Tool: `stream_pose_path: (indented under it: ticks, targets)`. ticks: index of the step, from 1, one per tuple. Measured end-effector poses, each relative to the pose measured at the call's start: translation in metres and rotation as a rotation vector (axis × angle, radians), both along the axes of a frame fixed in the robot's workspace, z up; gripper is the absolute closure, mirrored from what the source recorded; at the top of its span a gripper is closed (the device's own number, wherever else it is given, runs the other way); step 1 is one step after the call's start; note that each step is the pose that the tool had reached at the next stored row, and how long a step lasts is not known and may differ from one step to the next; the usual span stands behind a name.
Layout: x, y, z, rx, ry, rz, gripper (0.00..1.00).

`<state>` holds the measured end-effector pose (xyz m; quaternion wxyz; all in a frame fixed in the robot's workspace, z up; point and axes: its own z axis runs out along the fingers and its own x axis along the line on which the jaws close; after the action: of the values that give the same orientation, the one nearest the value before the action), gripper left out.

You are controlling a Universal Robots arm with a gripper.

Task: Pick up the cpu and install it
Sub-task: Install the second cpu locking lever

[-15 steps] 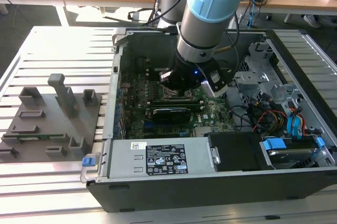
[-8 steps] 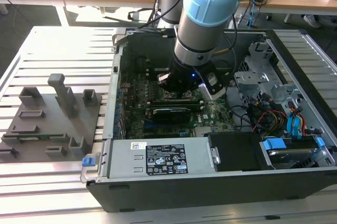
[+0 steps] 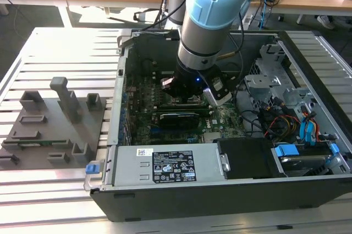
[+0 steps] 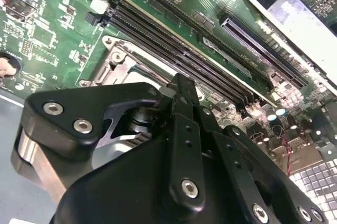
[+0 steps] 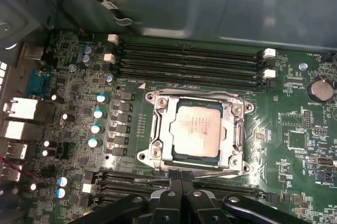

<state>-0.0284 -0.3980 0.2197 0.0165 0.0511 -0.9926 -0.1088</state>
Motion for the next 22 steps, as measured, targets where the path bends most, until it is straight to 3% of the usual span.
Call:
stream_pose_path:
  ticks: [14, 22]
  targets:
    - [-0.0058, 0.0001, -0.0069, 0.0001, 0.0000, 0.000, 0.89]
    - [-0.0238, 0.0002, -0.0121, 0.0074, 0.0000, 0.000, 0.89]
